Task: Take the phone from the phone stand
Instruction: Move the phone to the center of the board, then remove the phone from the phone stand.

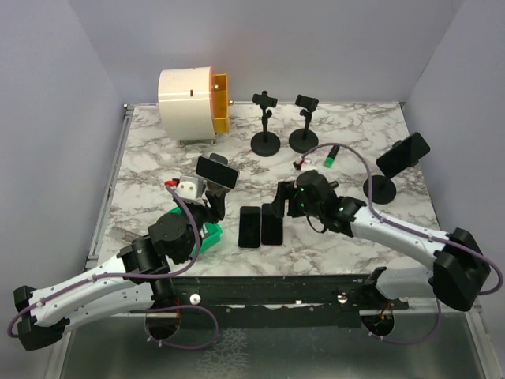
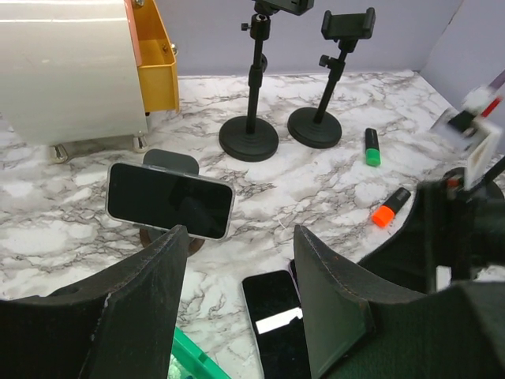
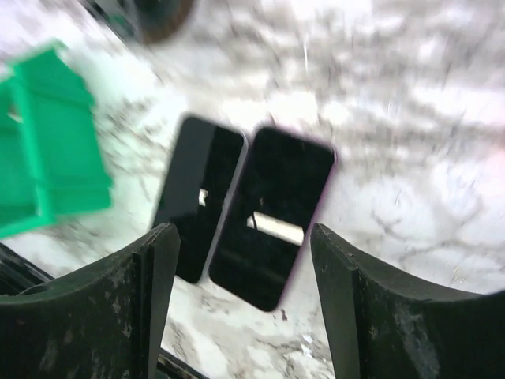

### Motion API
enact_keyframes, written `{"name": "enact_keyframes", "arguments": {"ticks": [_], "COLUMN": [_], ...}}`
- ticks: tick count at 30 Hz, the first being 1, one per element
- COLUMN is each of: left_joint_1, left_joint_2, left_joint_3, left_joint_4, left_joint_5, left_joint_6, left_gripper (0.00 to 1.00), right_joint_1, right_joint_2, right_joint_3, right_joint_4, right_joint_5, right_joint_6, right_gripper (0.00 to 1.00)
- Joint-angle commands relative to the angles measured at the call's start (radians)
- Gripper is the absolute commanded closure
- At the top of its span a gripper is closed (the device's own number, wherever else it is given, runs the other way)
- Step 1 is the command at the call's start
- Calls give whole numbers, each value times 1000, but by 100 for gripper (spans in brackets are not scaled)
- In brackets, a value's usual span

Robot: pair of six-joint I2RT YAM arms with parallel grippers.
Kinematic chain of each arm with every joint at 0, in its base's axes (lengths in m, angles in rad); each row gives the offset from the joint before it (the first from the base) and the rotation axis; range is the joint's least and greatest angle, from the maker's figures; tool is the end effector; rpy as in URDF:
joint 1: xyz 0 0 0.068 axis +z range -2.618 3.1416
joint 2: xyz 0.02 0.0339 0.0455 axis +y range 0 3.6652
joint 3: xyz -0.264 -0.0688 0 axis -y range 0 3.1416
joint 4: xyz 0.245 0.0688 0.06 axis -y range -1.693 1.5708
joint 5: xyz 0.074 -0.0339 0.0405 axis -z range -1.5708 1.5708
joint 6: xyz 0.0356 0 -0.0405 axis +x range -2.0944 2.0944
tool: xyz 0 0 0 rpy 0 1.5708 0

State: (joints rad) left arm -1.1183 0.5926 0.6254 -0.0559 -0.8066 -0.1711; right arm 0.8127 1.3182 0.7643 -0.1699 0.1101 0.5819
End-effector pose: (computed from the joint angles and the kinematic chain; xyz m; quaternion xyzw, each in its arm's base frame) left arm 0.0854 -0.1169 0.3267 0.0559 0.7105 -0.1620 0.6825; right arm 0.1925 0.1977 0.2188 -0.0824 0.9068 0.2250 0.3468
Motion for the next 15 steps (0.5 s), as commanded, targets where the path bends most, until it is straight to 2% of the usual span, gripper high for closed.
{"name": "enact_keyframes", "arguments": {"ticks": [1, 4, 7, 10, 15], "left_joint_1": [5, 5, 5, 5, 5], "left_joint_2": [3, 3, 0, -6, -25], "left_joint_3": [-11, -12, -14, -17, -19], "left_joint_4": [-27, -27, -23, -18, -29], "left_joint_5": [-32, -34, -33, -30, -37], "left_joint_6": [-2, -3, 0, 5, 4], "left_gripper": [43, 42, 42, 41, 41], "right_joint_1": [6, 5, 5, 1, -44], "right_joint_2": [-124, -187, -145, -68, 90], "right_joint_3": [64, 6, 78, 133, 198], "right_joint_4": [3, 204, 179, 228, 342], "right_joint_5": [130, 109, 23, -62, -234], "right_joint_6": [-120, -240, -312, -332, -267], "right_gripper": [27, 25, 22, 21, 19]}}
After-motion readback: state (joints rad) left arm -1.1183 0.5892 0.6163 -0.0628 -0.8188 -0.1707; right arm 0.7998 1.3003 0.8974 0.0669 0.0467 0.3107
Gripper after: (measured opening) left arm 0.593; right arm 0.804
